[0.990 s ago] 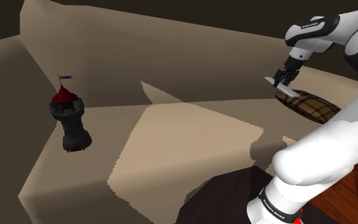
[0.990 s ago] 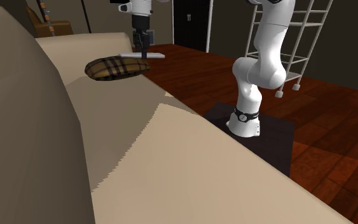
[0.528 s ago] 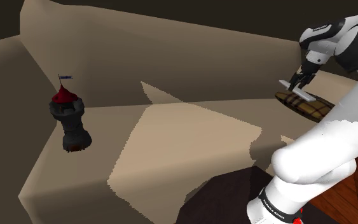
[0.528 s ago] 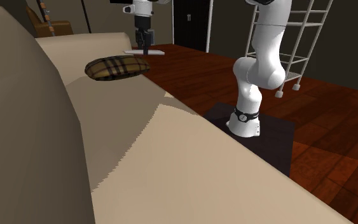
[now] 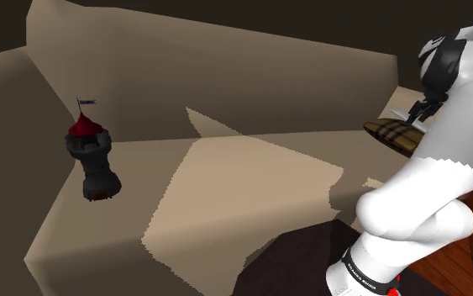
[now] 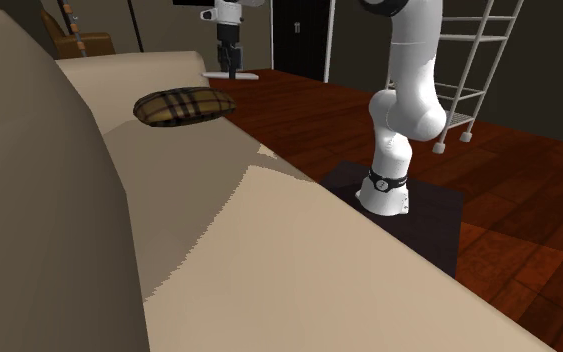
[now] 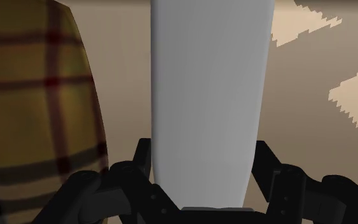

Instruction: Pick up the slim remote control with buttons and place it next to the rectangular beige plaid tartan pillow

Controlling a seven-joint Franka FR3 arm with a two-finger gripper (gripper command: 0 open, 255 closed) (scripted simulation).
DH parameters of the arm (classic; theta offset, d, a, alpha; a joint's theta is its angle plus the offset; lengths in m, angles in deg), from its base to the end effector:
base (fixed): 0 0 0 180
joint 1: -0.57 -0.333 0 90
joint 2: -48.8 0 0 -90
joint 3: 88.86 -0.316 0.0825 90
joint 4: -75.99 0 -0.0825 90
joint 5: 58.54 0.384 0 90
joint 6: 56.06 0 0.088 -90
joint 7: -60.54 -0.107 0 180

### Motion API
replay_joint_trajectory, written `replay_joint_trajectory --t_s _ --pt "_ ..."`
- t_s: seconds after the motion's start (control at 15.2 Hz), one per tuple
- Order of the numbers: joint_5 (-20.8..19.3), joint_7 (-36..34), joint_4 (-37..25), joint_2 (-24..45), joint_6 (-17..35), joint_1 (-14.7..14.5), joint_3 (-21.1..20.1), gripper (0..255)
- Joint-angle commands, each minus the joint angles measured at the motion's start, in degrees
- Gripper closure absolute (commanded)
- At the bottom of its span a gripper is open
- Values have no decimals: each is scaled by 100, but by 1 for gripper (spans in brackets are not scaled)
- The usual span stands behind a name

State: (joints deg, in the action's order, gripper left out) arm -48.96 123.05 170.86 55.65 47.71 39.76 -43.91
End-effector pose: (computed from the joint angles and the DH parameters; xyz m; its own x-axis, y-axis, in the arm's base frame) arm 0.0956 -0.5901 0.5559 0.9147 -0.3907 0.1037 -0.3951 -0.9183 0.0253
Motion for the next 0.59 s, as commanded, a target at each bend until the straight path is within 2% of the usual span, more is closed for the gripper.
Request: replay_joint_trajectory --t_s 0.0,0.2,0.53 --pt "301 411 -360 366 -148 285 112 255" --pt "741 917 -952 929 -401 795 170 255" --pt "735 954 -533 900 -7 737 145 255"
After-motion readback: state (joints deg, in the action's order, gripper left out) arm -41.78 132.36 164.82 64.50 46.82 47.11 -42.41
